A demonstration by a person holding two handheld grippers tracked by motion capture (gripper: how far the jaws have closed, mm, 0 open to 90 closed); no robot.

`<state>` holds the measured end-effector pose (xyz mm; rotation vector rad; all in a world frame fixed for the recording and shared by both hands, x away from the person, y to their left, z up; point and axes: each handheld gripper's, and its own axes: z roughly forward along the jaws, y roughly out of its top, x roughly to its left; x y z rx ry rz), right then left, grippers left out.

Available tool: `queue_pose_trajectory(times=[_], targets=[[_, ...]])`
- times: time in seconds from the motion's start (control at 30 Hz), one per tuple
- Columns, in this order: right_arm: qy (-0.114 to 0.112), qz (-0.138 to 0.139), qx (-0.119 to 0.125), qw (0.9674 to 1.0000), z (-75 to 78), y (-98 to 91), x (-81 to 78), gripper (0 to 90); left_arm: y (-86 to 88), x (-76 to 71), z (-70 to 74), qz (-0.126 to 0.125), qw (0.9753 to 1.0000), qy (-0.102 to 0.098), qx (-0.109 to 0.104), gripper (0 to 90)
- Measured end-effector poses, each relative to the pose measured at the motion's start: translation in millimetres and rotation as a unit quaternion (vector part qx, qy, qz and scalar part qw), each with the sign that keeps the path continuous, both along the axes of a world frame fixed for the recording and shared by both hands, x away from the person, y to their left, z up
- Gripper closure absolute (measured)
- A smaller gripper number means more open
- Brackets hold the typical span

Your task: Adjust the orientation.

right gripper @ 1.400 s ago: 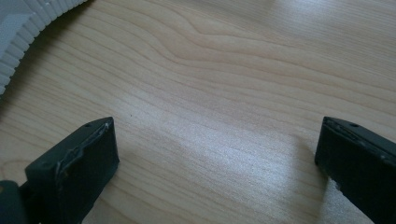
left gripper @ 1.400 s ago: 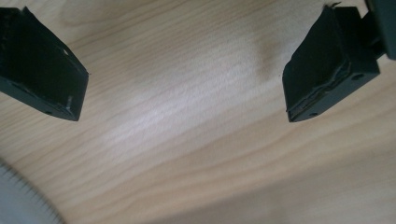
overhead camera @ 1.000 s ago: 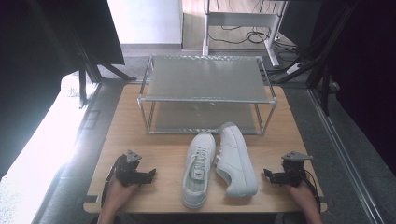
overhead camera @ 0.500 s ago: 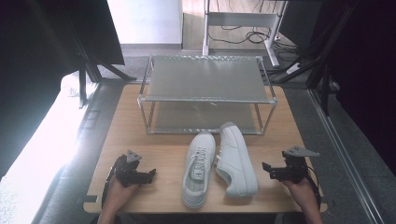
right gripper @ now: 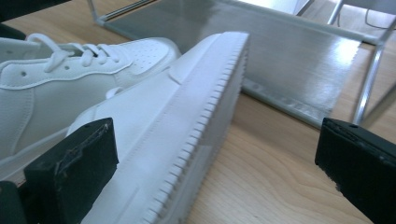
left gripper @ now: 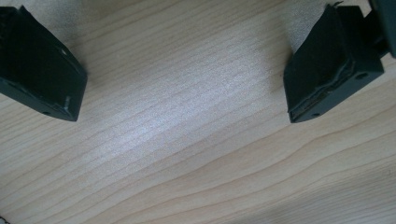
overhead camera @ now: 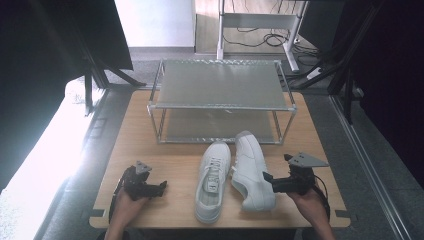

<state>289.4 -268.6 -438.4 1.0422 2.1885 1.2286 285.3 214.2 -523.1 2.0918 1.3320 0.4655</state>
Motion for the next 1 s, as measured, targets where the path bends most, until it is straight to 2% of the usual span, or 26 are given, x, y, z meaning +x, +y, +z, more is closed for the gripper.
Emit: queue_pose_trajectory(times=[0.2, 0.33, 0.7, 0.93, 1.0], targets=[[0.018, -0.002, -0.018, 0.9997, -12.7, 11.2, 3.5, 0.0, 0.0, 0.0, 0.0, 0.000, 1.0000, 0.000, 0.000, 0.0], [0.024, -0.006, -0.006, 0.9997, -16.2, 9.6, 4.0, 0.0, 0.0, 0.0, 0.0, 0.000, 1.0000, 0.000, 0.000, 0.0], [0.041, -0.036, 0.028, 0.9982, -16.6, -18.9, 5.6, 0.0, 0.0, 0.0, 0.0, 0.000, 1.0000, 0.000, 0.000, 0.0], [0.041, -0.056, 0.024, 0.9973, -15.3, -34.0, 6.2, 0.0, 0.0, 0.0, 0.0, 0.000, 1.0000, 0.000, 0.000, 0.0], [0.041, -0.076, 0.015, 0.9962, -15.5, -44.5, 6.1, 0.0, 0.0, 0.0, 0.0, 0.000, 1.0000, 0.000, 0.000, 0.0]])
